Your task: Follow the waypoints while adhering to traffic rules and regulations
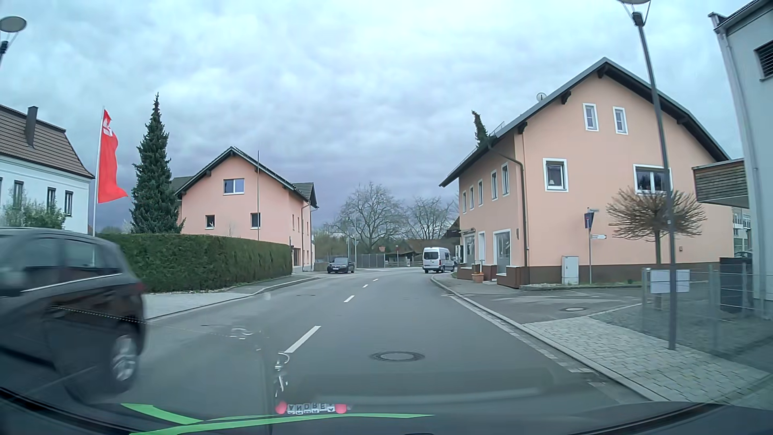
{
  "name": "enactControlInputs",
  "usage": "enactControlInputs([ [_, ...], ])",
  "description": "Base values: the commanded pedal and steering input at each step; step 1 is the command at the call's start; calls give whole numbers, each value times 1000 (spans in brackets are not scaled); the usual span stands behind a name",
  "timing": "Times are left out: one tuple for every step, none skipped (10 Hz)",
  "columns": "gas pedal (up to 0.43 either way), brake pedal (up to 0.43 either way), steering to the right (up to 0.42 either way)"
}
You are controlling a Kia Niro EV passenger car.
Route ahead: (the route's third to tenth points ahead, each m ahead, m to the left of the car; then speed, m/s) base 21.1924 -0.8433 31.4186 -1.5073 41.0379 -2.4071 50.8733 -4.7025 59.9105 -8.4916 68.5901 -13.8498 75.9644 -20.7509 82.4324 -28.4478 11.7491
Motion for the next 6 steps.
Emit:
enactControlInputs([
  [87, 0, 6],
  [87, 0, 6],
  [87, 0, 6],
  [87, 0, 6],
  [87, 0, 6],
  [87, 0, 6],
])
